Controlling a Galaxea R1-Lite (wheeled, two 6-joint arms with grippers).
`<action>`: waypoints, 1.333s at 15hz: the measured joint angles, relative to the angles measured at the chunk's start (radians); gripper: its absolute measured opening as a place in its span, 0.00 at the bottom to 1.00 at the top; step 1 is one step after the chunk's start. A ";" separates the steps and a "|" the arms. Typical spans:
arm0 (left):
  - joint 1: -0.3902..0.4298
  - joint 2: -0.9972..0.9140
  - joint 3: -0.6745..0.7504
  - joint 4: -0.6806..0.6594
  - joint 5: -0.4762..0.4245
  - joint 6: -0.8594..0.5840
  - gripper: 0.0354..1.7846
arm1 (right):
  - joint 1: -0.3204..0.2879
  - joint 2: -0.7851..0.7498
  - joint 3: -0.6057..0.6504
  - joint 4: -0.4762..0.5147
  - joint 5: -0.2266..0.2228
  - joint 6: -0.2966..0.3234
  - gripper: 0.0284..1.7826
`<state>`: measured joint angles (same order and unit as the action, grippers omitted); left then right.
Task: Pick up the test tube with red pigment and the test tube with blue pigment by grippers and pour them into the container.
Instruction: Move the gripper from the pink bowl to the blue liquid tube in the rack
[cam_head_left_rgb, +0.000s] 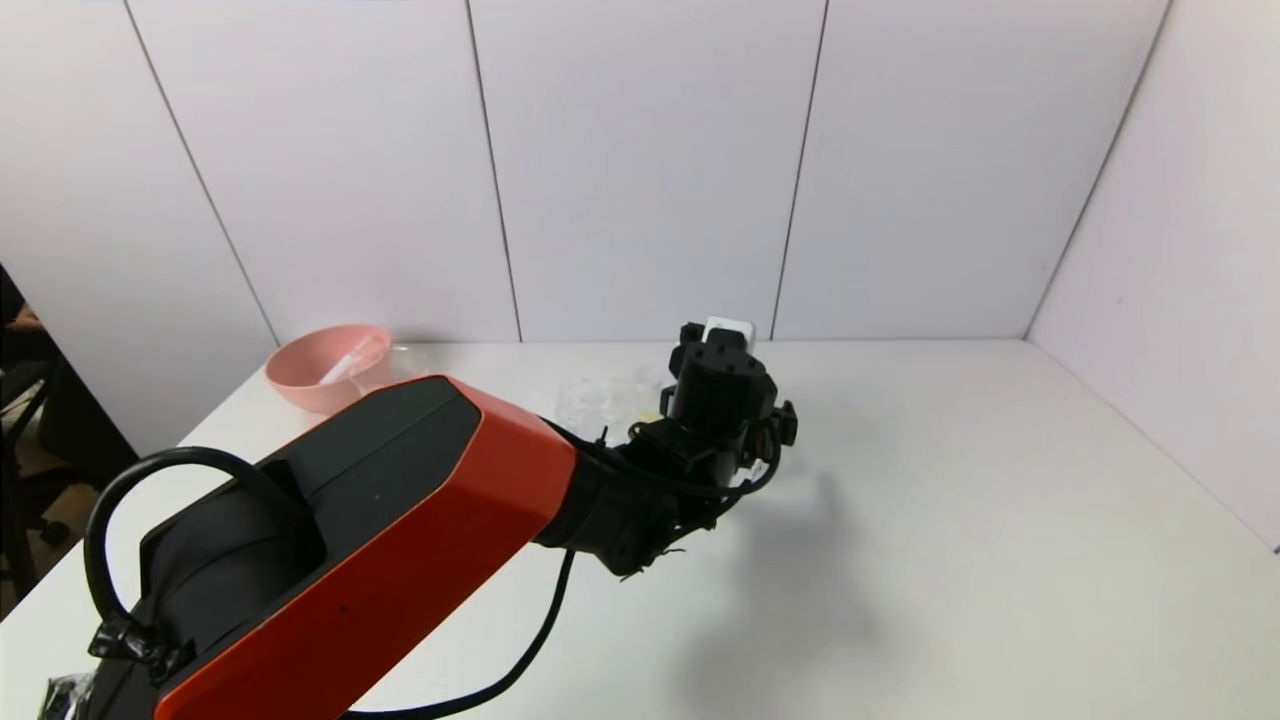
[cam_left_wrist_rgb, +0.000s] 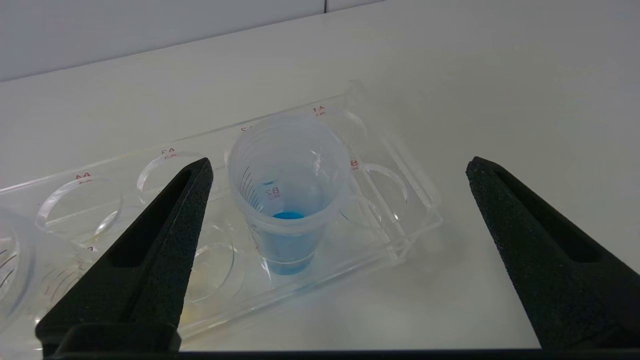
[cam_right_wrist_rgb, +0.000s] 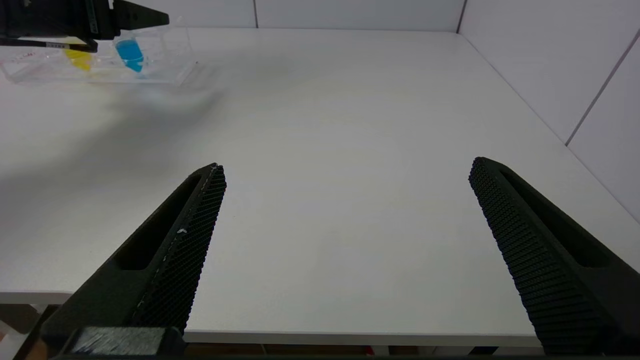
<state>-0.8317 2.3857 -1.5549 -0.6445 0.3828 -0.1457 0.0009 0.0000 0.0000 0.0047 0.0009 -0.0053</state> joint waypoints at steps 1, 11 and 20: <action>0.000 0.002 -0.001 0.000 0.001 0.001 0.99 | 0.000 0.000 0.000 0.000 0.000 0.000 1.00; 0.014 0.009 -0.016 -0.007 0.006 0.006 0.99 | 0.000 0.000 0.000 0.000 0.000 0.000 1.00; 0.026 0.021 -0.026 -0.007 0.006 0.011 0.99 | 0.000 0.000 0.000 0.000 0.000 0.000 1.00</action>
<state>-0.8057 2.4072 -1.5806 -0.6513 0.3885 -0.1347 0.0013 0.0000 0.0000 0.0047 0.0004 -0.0057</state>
